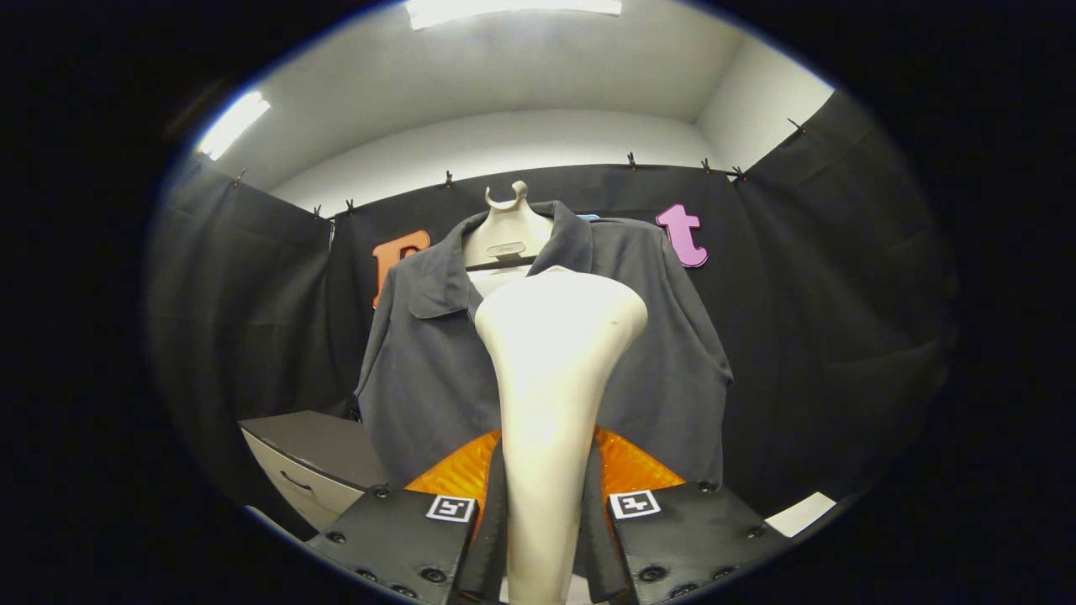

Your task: Iron the clothes twice with a garment steamer, once on the left side and once on the right side.

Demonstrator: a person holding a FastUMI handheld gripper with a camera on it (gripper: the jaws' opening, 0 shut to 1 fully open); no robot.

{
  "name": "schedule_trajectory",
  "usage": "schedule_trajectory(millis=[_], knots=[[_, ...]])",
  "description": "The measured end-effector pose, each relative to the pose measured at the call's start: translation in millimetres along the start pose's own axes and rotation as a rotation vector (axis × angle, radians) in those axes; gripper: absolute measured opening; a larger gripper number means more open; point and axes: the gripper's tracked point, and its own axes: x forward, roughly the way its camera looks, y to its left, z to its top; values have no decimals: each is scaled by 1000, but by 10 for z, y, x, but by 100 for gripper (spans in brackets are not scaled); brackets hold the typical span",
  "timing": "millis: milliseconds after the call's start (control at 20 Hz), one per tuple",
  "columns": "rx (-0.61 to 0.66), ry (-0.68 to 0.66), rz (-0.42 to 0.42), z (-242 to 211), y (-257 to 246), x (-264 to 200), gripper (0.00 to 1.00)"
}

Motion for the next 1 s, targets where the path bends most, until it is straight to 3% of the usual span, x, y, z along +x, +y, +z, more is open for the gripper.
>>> schedule_trajectory(millis=[400,1000], knots=[[9,41,-30,-179,-250,381,44],[21,104,-70,-558,-413,460,44]])
